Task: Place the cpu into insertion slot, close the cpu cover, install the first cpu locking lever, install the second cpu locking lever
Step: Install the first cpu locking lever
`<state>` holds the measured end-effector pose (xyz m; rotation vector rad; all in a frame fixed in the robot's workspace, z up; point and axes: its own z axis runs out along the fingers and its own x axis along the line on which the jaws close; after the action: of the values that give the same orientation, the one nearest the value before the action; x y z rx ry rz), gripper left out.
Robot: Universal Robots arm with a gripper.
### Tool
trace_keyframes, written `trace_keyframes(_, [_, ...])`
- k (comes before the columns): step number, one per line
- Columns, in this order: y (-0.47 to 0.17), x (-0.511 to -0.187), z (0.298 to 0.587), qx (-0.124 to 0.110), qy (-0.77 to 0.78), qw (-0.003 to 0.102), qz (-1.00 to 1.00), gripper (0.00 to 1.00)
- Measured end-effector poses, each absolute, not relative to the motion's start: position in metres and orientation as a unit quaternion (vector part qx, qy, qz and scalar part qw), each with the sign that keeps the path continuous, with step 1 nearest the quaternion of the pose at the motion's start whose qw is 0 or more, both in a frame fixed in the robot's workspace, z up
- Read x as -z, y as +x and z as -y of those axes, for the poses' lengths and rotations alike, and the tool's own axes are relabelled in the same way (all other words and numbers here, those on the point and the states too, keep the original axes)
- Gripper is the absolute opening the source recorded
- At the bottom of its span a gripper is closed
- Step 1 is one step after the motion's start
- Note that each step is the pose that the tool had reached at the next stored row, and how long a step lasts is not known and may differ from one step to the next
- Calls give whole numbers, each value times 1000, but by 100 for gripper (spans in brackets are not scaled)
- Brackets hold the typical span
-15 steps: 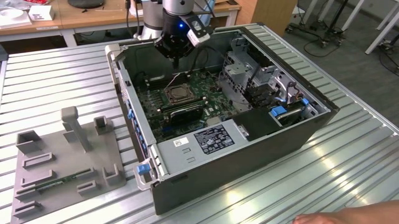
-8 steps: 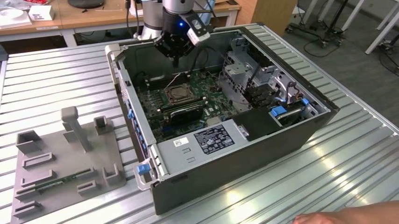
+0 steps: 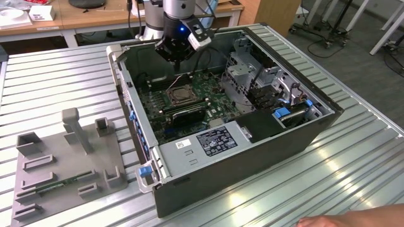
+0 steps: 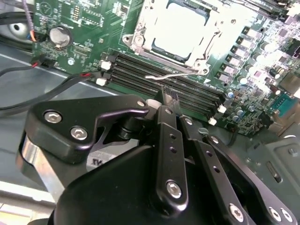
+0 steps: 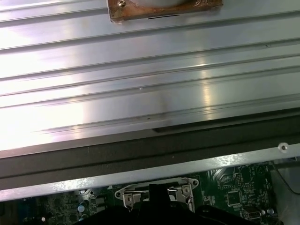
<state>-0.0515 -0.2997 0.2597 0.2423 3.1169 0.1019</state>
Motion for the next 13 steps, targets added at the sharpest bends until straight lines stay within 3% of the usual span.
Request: trace_keyframes(13, [-58, -243, 301, -33, 122, 8, -992, 11])
